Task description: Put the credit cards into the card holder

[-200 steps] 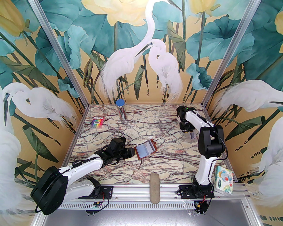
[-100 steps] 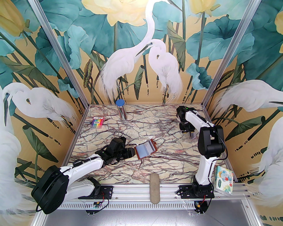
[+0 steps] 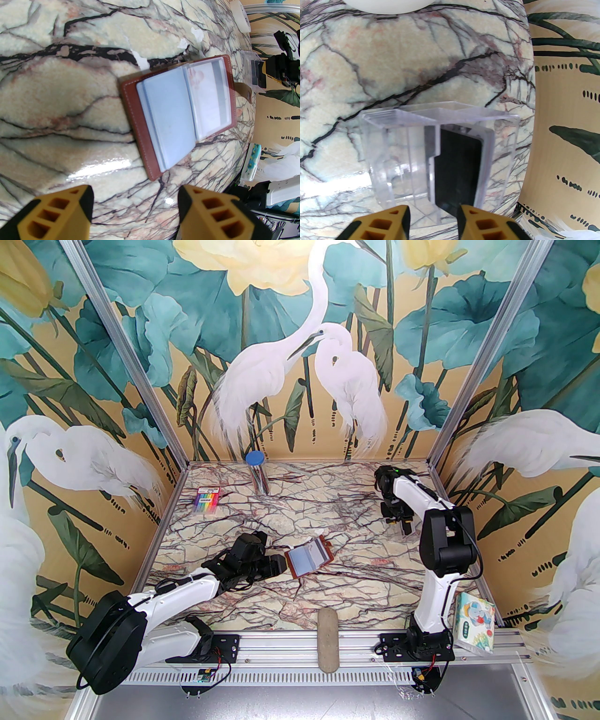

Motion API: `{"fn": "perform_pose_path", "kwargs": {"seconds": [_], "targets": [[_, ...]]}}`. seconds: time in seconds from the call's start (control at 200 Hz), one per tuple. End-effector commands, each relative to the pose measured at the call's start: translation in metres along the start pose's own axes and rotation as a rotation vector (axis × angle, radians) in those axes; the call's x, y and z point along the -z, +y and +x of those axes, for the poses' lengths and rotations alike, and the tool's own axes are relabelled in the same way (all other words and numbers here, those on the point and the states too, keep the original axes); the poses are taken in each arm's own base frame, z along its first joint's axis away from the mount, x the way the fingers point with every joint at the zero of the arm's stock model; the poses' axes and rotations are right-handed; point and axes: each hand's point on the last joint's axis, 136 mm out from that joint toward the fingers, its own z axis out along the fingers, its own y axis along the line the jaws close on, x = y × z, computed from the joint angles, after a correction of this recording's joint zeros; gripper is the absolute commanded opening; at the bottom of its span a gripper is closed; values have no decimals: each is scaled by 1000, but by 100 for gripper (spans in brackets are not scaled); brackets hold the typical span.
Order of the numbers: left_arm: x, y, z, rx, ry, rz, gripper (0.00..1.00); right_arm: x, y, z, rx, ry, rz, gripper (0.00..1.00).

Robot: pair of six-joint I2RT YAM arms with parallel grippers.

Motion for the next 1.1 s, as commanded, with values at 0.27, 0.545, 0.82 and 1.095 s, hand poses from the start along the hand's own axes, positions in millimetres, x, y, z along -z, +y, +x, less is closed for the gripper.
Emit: {"fn": "perform_pose_path", "kwargs": {"seconds": [0.27,0.545,0.82,1.095], "targets": [[-1,0,2,14,11,17,65,-6,-38,-4,-58,-14,142,43],[3,-11,-3,-8,26,22,65,-13,-35,-6,-148,-8,-30,61],[5,-16,-9,-24,20,19,65,-30,-12,-11,-194,49,-236,61],[3,-14,-6,-24,28,24,65,-38,15,-4,-178,97,-352,54]]}}
